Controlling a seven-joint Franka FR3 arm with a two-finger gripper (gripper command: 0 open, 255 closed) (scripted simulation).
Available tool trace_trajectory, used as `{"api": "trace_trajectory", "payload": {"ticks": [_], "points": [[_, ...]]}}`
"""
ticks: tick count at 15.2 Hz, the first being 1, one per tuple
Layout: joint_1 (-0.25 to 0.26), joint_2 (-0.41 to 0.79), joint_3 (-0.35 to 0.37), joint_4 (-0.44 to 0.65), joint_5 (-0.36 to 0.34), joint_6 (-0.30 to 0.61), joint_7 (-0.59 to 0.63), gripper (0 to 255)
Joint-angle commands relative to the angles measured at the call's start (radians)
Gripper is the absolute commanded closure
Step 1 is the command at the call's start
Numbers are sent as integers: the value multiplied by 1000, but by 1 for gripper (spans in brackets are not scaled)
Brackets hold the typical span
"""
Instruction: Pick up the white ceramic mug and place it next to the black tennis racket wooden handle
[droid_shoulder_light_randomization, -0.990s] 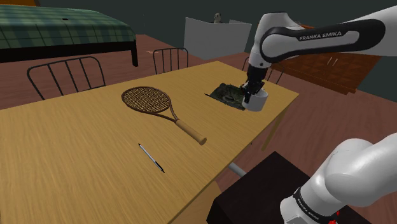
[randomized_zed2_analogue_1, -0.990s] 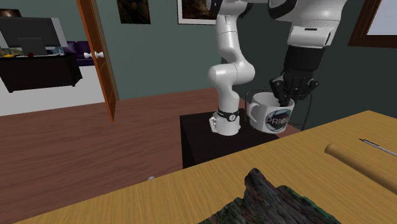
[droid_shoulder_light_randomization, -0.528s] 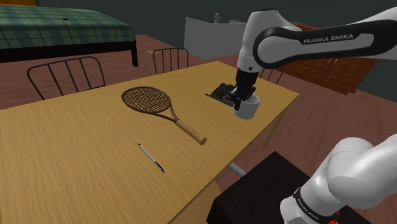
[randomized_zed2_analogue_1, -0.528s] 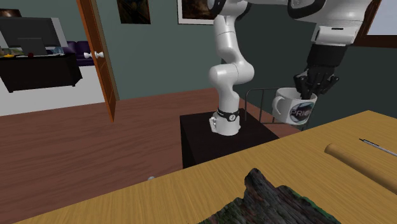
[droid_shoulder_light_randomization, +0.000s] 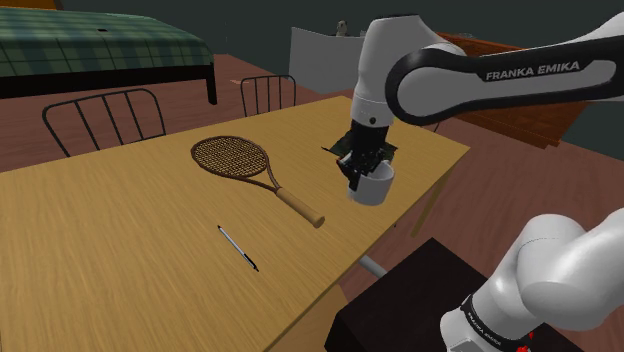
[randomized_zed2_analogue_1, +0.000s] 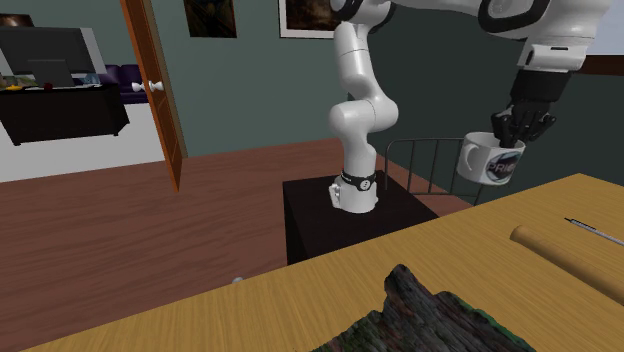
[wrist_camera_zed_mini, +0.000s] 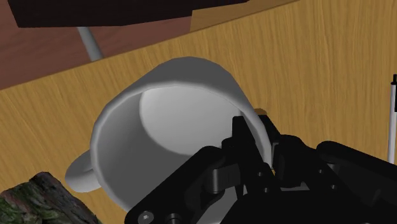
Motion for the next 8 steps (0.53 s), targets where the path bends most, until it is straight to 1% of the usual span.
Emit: {"api": "trace_trajectory", "payload": {"ticks": [1, 3, 8], "points": [[23, 21, 44, 25, 18, -3, 59, 255], [42, 45, 84, 50, 33, -2, 113, 255], [42, 61, 90, -5, 34, 68, 115, 255]]}}
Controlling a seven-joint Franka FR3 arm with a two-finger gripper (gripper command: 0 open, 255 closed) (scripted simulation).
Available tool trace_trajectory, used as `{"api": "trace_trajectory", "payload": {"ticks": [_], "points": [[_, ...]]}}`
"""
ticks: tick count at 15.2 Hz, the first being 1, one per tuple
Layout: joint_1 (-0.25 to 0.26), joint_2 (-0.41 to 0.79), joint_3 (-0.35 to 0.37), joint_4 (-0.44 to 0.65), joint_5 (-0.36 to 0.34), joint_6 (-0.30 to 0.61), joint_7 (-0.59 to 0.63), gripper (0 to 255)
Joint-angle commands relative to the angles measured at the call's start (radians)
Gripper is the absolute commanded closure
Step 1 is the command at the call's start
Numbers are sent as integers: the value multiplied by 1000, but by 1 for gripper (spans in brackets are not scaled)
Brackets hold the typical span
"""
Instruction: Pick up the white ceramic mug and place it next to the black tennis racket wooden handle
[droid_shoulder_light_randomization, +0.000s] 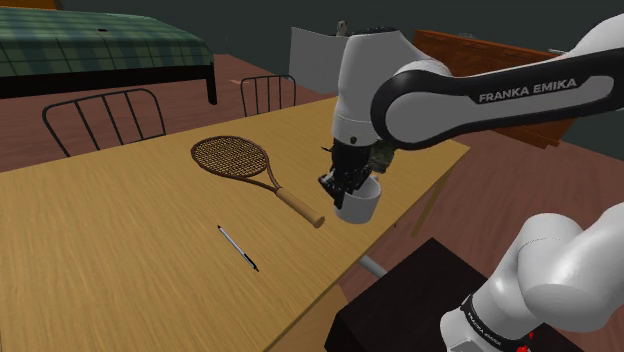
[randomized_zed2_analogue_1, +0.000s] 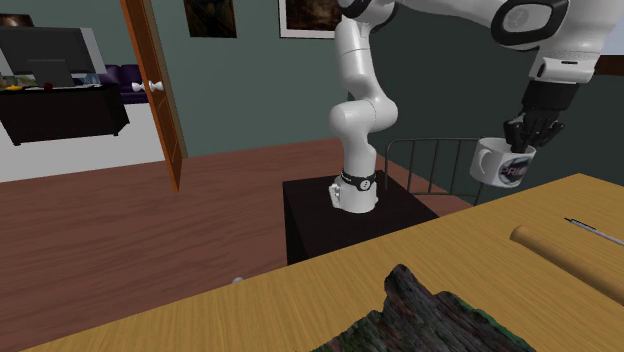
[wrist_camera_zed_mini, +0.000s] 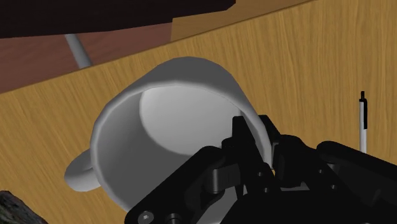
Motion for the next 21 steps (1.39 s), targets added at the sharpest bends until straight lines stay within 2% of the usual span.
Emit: {"api": "trace_trajectory", "payload": {"ticks": [1, 21], "points": [[0, 9, 3, -16, 0, 26, 3, 255], [-5, 144, 33, -182, -16, 324, 28, 255]]}}
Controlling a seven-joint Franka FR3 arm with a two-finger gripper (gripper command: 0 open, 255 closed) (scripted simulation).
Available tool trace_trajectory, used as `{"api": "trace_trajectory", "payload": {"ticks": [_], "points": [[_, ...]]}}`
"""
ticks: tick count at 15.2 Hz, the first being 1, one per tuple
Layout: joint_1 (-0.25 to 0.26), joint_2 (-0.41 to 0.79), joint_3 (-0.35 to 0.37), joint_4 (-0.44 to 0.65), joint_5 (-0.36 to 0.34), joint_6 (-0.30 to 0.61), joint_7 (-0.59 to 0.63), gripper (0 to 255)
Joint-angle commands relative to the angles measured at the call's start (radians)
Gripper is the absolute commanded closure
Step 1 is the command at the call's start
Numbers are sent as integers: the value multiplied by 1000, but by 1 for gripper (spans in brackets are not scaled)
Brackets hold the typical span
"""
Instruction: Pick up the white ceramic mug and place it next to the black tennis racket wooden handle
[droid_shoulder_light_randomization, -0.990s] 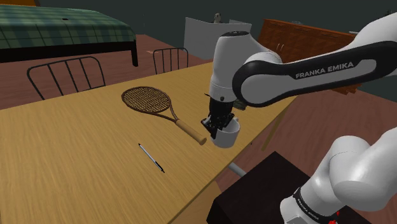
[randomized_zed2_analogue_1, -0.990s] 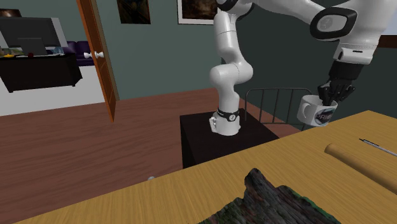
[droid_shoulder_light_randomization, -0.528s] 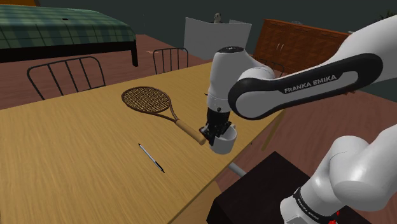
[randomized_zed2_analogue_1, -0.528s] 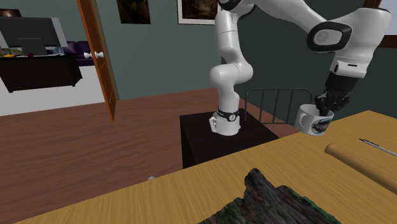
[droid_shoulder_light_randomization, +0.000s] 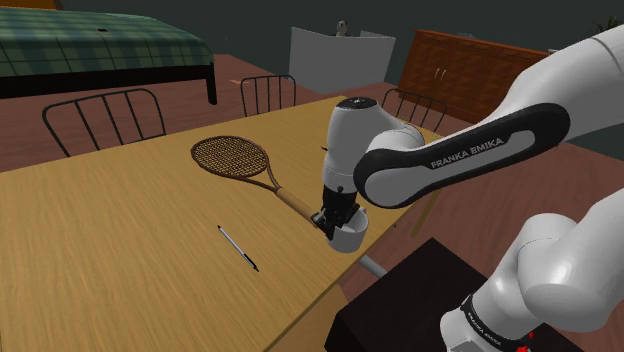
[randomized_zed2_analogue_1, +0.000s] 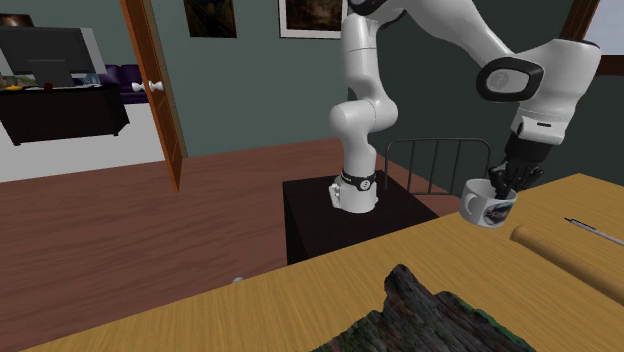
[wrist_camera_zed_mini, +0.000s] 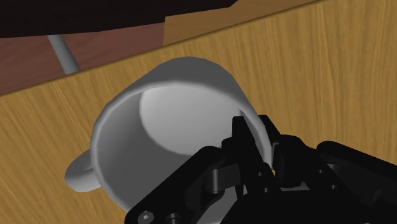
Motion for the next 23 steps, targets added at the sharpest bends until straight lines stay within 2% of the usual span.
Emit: {"api": "trace_trajectory", "payload": {"ticks": [1, 9, 10, 15, 19, 23], "points": [[-1, 15, 3, -12, -3, 28, 3, 255], [-1, 15, 3, -12, -3, 28, 3, 255], [-1, 15, 3, -12, -3, 28, 3, 0], [-1, 15, 3, -12, -3, 28, 3, 0], [4, -57, -9, 62, 10, -117, -9, 0], [4, -57, -9, 62, 10, -117, -9, 0]]}}
